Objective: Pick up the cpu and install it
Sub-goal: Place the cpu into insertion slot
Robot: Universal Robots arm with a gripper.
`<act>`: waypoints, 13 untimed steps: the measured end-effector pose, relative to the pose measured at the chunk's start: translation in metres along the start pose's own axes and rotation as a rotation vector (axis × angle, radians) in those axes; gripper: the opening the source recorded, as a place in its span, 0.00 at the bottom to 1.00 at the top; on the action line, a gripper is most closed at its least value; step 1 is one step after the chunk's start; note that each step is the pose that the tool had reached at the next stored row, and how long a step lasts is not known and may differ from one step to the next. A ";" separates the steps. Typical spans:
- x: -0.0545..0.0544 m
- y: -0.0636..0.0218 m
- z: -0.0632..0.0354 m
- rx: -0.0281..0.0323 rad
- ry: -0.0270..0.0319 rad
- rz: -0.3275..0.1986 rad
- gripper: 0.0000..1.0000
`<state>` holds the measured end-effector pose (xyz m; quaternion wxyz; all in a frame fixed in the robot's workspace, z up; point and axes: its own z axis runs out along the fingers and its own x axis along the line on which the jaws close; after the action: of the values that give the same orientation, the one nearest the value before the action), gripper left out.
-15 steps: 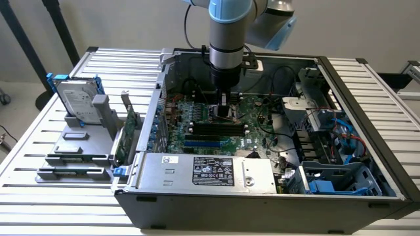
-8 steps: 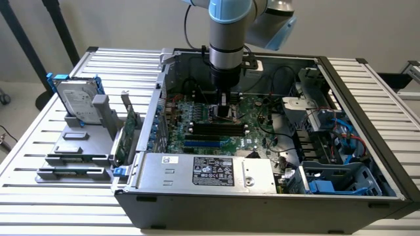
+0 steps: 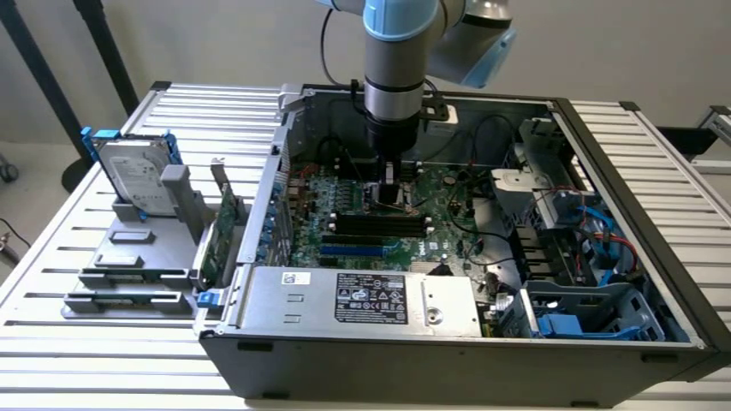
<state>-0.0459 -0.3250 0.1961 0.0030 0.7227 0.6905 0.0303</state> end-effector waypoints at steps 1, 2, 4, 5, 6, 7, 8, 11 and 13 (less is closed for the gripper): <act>0.000 0.0000 0.0001 -0.0001 0.0001 0.000 0.55; 0.000 0.0000 0.0001 -0.0002 0.0000 0.000 0.55; 0.000 0.0000 0.0003 -0.0003 -0.0001 0.000 0.55; 0.000 0.0000 0.0004 -0.0004 0.0000 0.000 0.55; 0.000 0.0000 0.0004 -0.0006 0.0000 0.000 0.55; 0.000 0.0000 0.0005 -0.0007 0.0000 0.000 0.55; 0.000 0.0000 0.0006 -0.0008 0.0001 0.000 0.55; 0.000 0.0002 0.0013 -0.0019 0.0022 0.000 0.56; 0.000 0.0000 0.0009 -0.0013 0.0007 0.000 0.63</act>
<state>-0.0458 -0.3249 0.1952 0.0032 0.7227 0.6905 0.0310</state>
